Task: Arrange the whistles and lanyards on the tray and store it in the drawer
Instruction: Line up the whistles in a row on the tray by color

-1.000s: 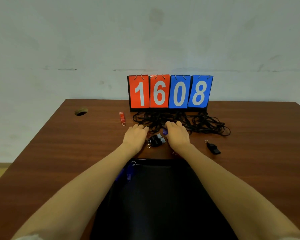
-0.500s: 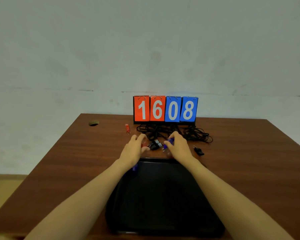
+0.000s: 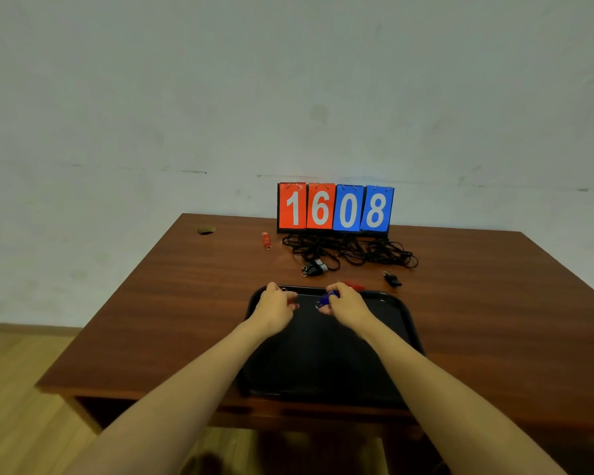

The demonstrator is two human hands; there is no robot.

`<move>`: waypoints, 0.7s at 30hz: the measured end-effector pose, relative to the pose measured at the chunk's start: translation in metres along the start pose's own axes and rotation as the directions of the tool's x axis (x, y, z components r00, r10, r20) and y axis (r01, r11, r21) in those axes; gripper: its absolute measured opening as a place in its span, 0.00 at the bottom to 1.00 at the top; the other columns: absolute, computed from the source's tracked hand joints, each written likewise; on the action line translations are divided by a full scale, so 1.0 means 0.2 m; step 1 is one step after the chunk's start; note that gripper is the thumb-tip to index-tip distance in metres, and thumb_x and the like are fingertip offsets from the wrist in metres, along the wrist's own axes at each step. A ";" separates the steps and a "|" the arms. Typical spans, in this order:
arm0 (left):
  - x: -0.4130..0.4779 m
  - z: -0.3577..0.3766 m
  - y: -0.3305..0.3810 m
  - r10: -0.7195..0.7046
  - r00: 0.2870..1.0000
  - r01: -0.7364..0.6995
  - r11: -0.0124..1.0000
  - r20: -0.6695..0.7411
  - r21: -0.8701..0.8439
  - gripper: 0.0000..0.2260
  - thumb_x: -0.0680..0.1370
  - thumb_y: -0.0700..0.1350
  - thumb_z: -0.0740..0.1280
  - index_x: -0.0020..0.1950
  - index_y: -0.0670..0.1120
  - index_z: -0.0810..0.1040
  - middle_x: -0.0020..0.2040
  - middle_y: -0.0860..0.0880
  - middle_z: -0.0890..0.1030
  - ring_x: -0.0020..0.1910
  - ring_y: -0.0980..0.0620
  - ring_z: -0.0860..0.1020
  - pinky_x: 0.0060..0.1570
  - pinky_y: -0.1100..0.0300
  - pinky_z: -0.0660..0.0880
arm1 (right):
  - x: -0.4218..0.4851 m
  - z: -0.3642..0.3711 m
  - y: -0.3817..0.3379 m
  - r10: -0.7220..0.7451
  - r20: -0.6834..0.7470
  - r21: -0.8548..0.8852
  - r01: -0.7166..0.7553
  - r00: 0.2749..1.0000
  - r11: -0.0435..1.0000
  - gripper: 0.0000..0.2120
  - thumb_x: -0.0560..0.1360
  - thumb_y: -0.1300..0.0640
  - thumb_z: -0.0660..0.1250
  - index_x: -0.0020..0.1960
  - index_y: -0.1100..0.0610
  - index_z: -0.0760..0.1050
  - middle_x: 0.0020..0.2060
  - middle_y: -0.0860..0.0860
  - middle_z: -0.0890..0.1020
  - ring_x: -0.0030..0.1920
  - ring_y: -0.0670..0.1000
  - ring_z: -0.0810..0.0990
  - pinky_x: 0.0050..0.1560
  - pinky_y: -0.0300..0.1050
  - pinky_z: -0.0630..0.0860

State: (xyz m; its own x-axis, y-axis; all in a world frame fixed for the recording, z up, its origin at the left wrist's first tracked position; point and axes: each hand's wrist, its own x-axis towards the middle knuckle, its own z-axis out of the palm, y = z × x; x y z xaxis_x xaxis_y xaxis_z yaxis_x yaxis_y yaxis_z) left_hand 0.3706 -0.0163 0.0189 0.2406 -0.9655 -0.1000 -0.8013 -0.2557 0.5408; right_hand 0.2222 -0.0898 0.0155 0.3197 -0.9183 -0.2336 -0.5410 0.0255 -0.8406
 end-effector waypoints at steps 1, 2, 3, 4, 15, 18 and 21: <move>-0.02 0.00 0.00 0.002 1.000 -0.002 1.000 0.017 -0.007 0.18 0.79 0.42 0.63 0.70 0.46 0.70 0.64 0.44 0.67 0.63 0.46 0.72 0.67 0.53 0.69 | 0.00 0.01 0.00 -0.003 0.005 -0.002 0.003 1.000 1.000 0.16 0.80 0.63 0.58 0.67 0.57 0.68 0.63 0.58 0.74 0.55 0.53 0.81 0.60 0.51 0.78; -0.03 0.00 0.00 0.003 1.000 -0.003 1.000 0.025 -0.024 0.19 0.78 0.42 0.65 0.69 0.46 0.70 0.64 0.44 0.69 0.62 0.46 0.72 0.66 0.53 0.69 | -0.01 0.02 0.00 -0.010 0.011 0.010 0.009 1.000 1.000 0.16 0.80 0.63 0.59 0.67 0.58 0.69 0.63 0.58 0.73 0.55 0.54 0.81 0.59 0.50 0.78; -0.04 0.00 0.00 -0.009 1.000 0.010 0.998 0.026 -0.058 0.19 0.76 0.43 0.67 0.67 0.46 0.70 0.61 0.45 0.71 0.60 0.47 0.73 0.63 0.54 0.71 | -0.01 0.03 0.00 -0.021 0.018 0.021 0.021 1.000 1.000 0.16 0.79 0.63 0.60 0.67 0.59 0.70 0.63 0.58 0.74 0.52 0.53 0.82 0.57 0.47 0.79; -0.04 0.00 -0.02 -0.025 1.000 0.026 0.994 0.015 -0.110 0.17 0.75 0.42 0.70 0.62 0.45 0.71 0.56 0.47 0.74 0.56 0.48 0.74 0.58 0.56 0.72 | -0.01 0.04 0.01 -0.042 0.014 0.023 0.042 0.999 0.999 0.16 0.79 0.63 0.60 0.67 0.59 0.71 0.62 0.58 0.75 0.49 0.51 0.82 0.55 0.45 0.80; -0.04 0.02 -0.11 -0.056 0.997 0.041 0.969 -0.056 -0.242 0.07 0.76 0.35 0.65 0.49 0.46 0.76 0.43 0.50 0.80 0.42 0.53 0.81 0.59 0.57 0.75 | 0.07 0.18 0.02 -0.109 -0.087 -0.044 0.106 0.990 0.993 0.11 0.77 0.59 0.65 0.59 0.56 0.75 0.55 0.51 0.76 0.55 0.48 0.76 0.55 0.41 0.73; -0.03 0.02 -0.12 -0.072 0.990 0.047 0.977 -0.118 -0.206 0.10 0.78 0.36 0.63 0.58 0.43 0.75 0.51 0.48 0.77 0.46 0.52 0.78 0.52 0.62 0.71 | 0.10 0.23 0.03 -0.117 -0.043 -0.092 0.113 0.992 0.989 0.11 0.78 0.60 0.64 0.59 0.56 0.75 0.58 0.52 0.75 0.56 0.49 0.76 0.56 0.41 0.73; -0.02 0.02 -0.13 -0.092 0.987 0.055 0.965 -0.134 -0.256 0.12 0.79 0.38 0.63 0.61 0.43 0.69 0.53 0.46 0.78 0.47 0.52 0.75 0.49 0.60 0.70 | 0.12 0.27 0.06 -0.142 -0.024 -0.135 0.138 0.990 0.981 0.12 0.75 0.61 0.68 0.59 0.55 0.75 0.57 0.51 0.76 0.54 0.48 0.75 0.54 0.39 0.71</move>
State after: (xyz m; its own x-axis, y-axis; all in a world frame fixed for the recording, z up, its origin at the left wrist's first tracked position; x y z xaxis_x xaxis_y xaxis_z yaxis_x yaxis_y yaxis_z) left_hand 0.3884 -0.0066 0.0015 0.3845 -0.9224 -0.0365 -0.6196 -0.2872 0.7305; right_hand 0.2649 -0.0896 -0.0255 0.3746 -0.9218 -0.0996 -0.5917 -0.1549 -0.7911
